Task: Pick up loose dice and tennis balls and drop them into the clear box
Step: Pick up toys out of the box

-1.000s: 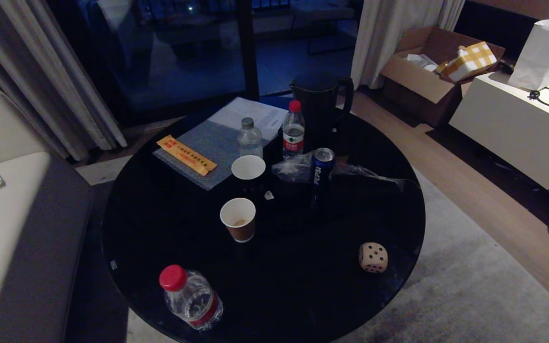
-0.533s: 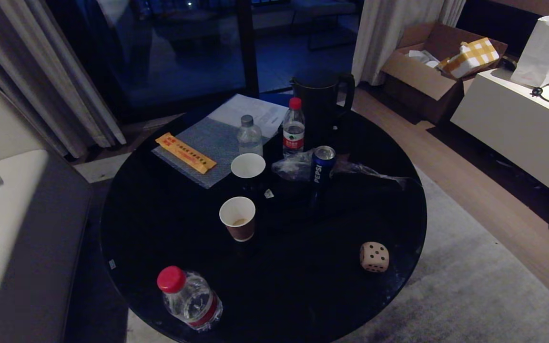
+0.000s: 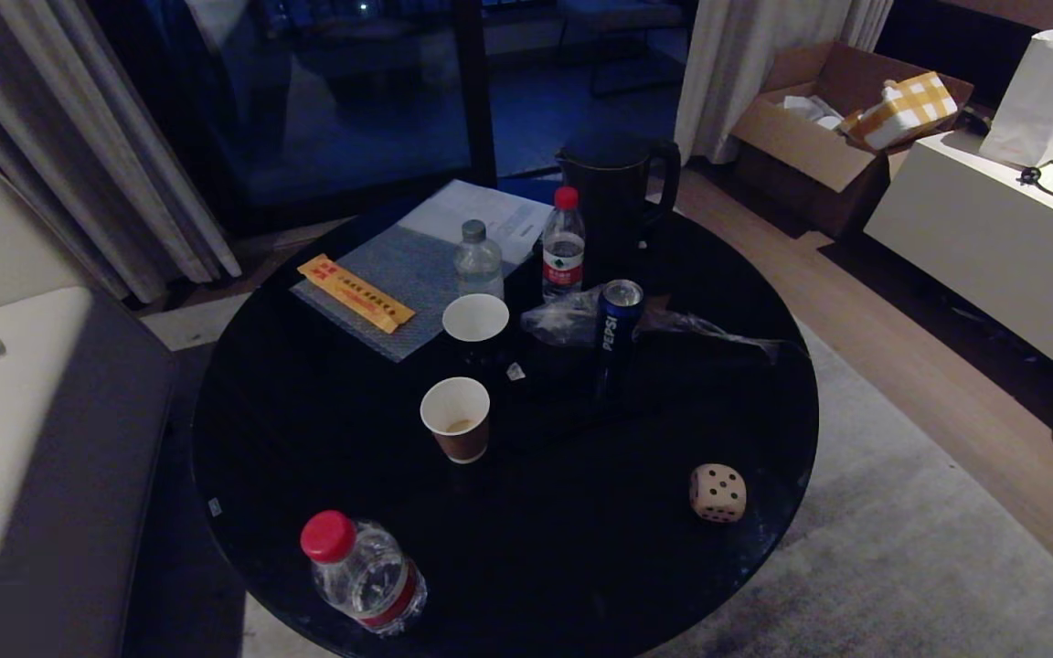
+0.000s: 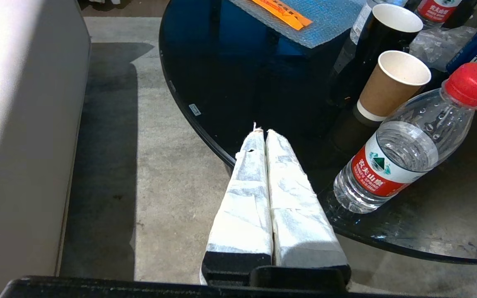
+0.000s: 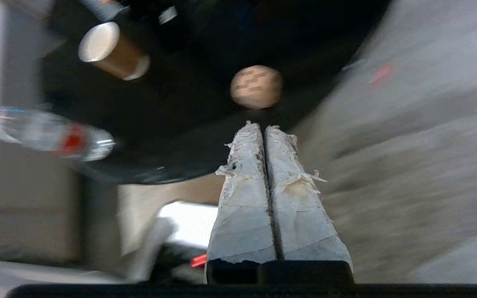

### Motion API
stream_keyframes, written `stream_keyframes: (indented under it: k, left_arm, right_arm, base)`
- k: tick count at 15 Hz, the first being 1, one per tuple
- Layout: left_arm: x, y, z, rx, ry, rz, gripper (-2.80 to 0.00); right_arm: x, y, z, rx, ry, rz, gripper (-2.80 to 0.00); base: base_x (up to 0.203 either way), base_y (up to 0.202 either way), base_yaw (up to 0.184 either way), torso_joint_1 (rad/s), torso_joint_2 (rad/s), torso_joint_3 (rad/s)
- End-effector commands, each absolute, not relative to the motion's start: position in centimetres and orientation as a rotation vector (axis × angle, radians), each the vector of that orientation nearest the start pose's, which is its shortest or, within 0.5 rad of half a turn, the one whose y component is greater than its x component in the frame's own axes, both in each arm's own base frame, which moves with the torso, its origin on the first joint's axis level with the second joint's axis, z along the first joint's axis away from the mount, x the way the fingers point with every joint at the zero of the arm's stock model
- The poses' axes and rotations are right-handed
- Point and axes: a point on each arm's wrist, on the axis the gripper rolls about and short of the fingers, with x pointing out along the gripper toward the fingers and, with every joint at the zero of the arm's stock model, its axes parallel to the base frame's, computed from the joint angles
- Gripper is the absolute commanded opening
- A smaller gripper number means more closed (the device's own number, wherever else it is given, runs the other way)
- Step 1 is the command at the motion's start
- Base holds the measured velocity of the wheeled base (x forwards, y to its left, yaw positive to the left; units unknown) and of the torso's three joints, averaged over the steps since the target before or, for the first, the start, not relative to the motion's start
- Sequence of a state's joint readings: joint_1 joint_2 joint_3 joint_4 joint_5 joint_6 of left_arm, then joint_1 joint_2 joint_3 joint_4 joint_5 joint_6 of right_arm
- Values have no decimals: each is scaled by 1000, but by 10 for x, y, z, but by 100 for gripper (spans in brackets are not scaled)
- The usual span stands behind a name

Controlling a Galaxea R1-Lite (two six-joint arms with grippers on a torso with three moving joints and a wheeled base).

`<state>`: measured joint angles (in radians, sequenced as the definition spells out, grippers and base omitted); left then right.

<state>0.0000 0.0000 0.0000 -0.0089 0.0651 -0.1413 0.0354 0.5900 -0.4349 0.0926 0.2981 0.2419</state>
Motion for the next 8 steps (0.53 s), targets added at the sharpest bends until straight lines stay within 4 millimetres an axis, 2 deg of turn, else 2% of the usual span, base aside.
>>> stream_keyframes:
  k: [1,3,5,8]
  left_arm:
    - [-23,1,76,-143,-12,65,-280]
    - [-23,1,76,-143,-14,65,-280]
    - [-23,1,76,-143,-14,65,-280]
    - [-23,1,76,-143,-13,65,-280]
  right_arm:
    - [83,13,187,340,472,330,-280]
    - [116,31,182,389,564,450,-280]
    - [136,53,173,388,662,557,-280]
    - [165,67,152,364,759,553,-280]
  base:
    - [0,0,0,0,0,0]
    - [0,0,0,0,0,0]
    - [0,0,0,0,0,0]
    - [0,0,0,0,0,0]
